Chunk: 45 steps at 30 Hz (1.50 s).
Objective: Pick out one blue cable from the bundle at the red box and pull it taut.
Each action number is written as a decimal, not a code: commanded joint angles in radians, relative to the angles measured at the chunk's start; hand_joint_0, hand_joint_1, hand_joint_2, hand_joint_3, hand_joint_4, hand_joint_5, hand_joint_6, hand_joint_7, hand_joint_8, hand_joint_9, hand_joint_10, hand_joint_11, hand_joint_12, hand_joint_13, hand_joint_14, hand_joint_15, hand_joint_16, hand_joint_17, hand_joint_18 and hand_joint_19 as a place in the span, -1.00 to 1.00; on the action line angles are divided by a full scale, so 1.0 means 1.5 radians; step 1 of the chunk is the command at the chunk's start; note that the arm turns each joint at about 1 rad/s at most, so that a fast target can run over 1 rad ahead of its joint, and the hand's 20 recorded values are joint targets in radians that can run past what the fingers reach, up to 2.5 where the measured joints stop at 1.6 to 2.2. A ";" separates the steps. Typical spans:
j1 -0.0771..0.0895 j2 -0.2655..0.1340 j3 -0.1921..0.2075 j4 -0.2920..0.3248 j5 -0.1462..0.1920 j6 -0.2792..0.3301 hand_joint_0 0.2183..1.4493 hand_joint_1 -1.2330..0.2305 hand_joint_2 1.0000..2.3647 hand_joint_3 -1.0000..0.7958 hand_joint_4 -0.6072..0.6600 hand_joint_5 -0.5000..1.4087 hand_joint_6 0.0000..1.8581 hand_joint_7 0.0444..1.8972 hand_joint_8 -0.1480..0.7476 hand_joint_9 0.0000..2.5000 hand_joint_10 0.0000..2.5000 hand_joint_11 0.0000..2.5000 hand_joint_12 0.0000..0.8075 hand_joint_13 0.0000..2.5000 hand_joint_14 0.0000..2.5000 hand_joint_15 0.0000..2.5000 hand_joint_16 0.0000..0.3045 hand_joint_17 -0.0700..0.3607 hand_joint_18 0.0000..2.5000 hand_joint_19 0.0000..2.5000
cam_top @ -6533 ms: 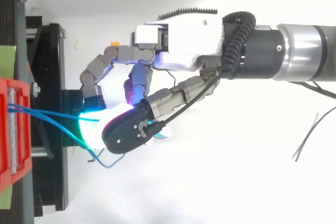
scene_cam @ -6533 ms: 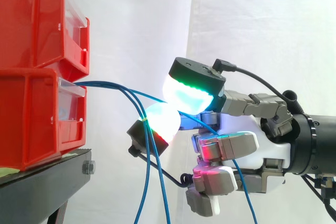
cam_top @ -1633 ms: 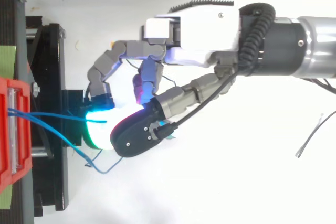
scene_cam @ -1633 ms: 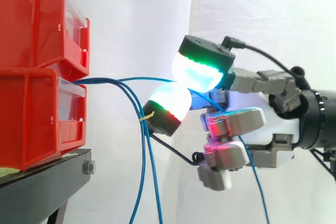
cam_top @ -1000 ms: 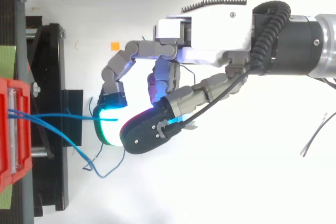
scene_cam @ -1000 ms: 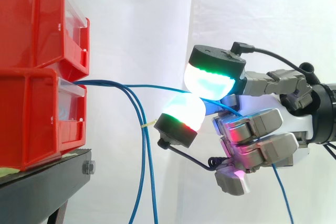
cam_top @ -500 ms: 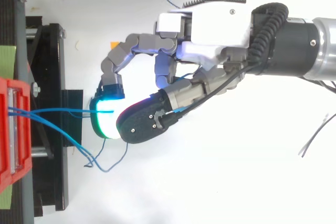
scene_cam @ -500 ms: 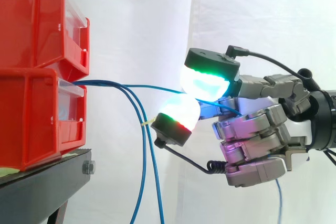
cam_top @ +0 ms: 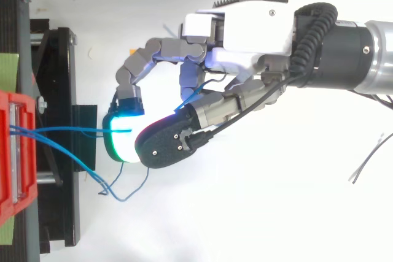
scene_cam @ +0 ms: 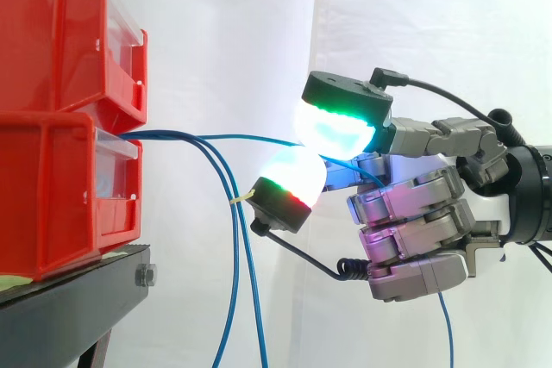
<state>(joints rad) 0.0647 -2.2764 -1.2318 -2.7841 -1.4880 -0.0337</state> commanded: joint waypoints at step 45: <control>0.000 0.000 -0.001 0.000 0.000 -0.001 -0.33 -0.32 -0.97 0.00 0.05 -0.62 -0.01 -0.12 0.00 0.30 -0.24 0.28 -0.09 0.12 0.82 -0.27 -0.64 -0.11 0.25 0.46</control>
<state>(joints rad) 0.0645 -2.2765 -1.2322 -2.7848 -1.4880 -0.0352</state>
